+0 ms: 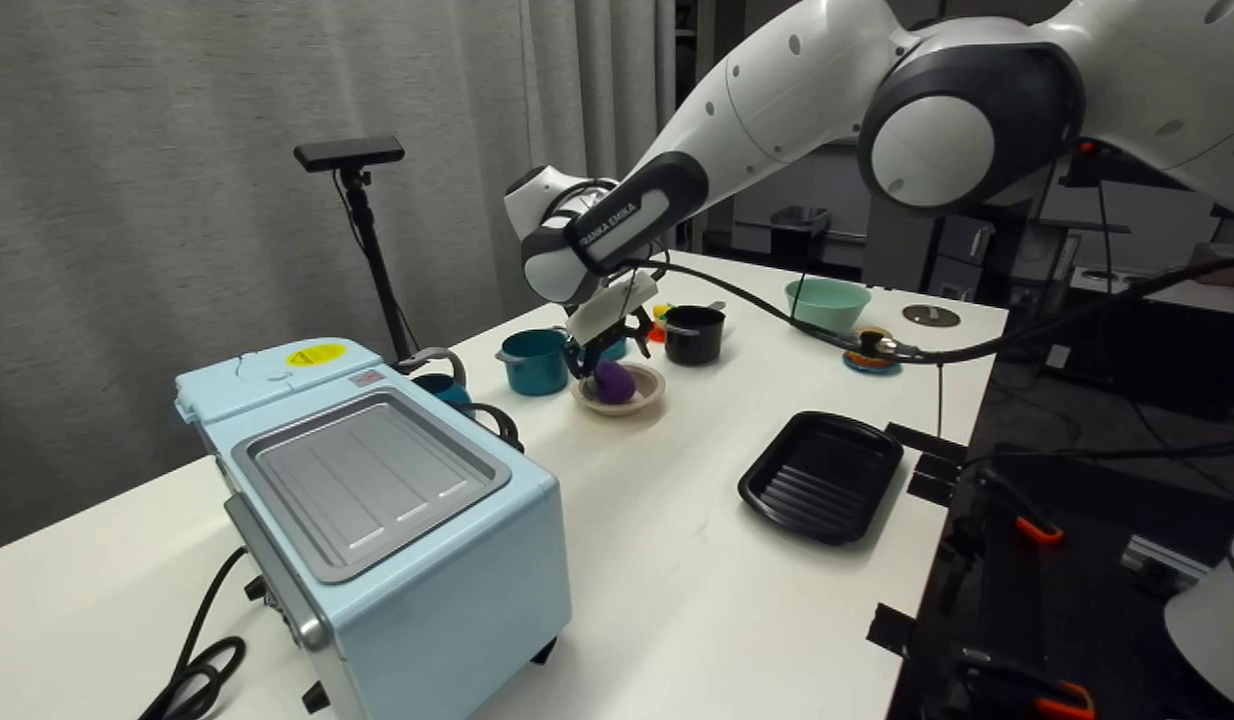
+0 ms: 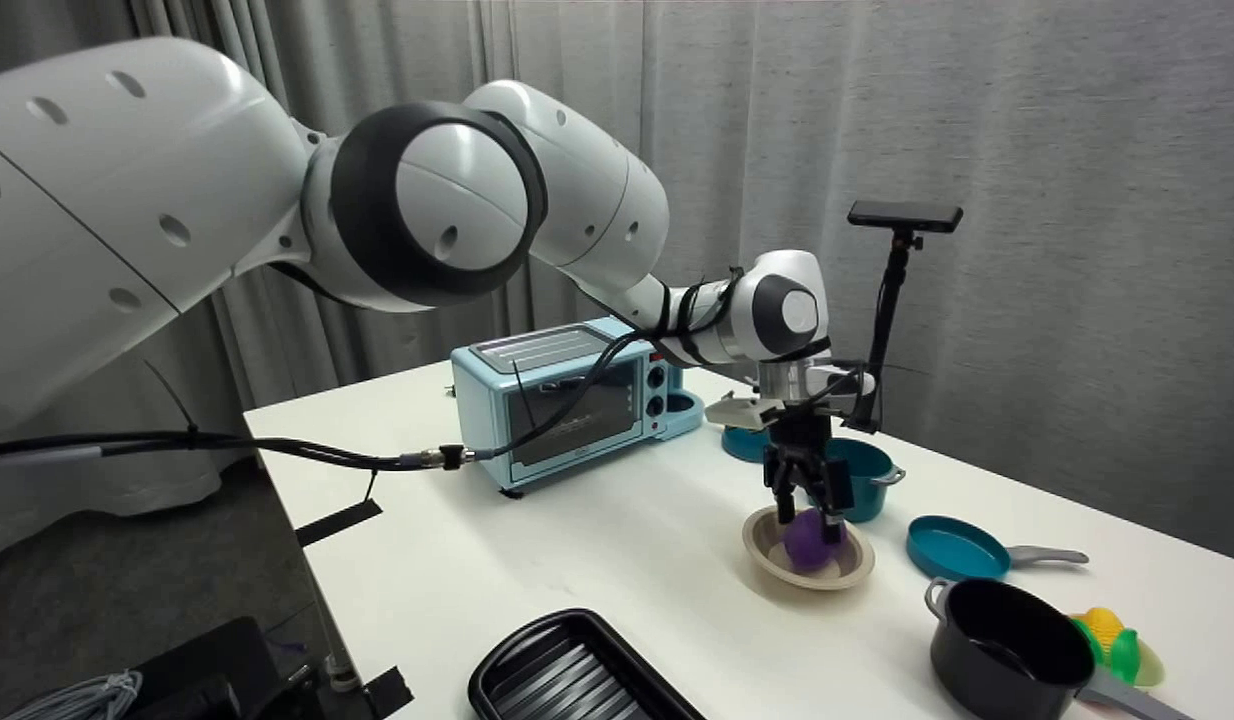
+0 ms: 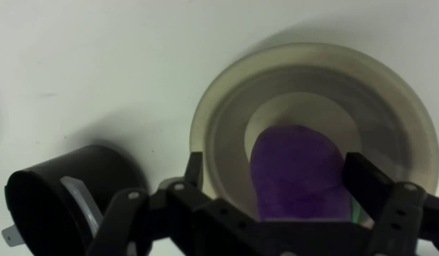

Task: Pick up the eggplant from the bowl and put it on the table

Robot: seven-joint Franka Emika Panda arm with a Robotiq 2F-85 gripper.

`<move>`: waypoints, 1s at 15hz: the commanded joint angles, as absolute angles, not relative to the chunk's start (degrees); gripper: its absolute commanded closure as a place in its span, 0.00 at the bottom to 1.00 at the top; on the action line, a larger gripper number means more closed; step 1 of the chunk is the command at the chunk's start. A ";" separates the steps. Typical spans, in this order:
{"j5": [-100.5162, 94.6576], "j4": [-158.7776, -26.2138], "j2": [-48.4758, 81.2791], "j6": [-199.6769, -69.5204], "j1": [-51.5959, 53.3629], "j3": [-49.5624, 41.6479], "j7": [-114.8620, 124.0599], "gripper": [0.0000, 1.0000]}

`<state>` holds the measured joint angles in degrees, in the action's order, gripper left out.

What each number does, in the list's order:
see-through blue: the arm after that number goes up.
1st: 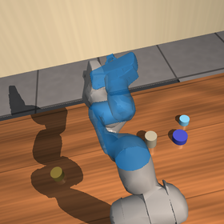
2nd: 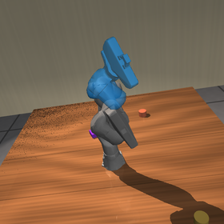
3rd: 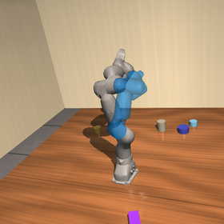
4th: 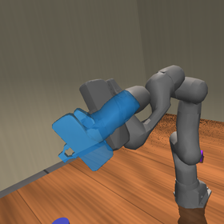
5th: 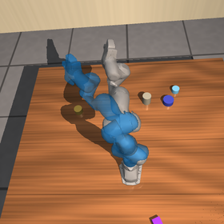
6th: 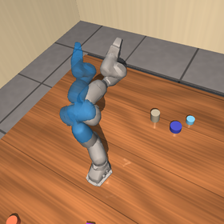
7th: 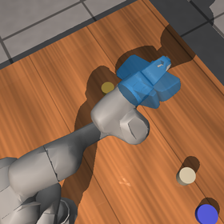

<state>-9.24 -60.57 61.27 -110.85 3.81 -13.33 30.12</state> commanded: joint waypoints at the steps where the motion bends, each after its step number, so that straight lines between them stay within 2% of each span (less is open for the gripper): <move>1: -9.37 -54.13 65.55 -107.36 3.20 -13.45 31.26 0.00; 3: -9.30 -52.57 66.67 -106.46 3.36 -13.31 31.45 0.00; 4: -9.28 -51.78 67.16 -105.93 3.45 -13.28 31.60 0.08; 5: -9.21 -51.03 67.56 -105.38 3.50 -13.20 31.63 0.25; 8: -9.67 -48.99 68.65 -104.44 3.82 -13.43 31.88 0.51; 13: -10.19 -47.09 69.23 -104.24 4.00 -13.72 32.06 0.88; 15: -10.04 -47.96 68.27 -105.07 4.26 -14.03 31.81 0.99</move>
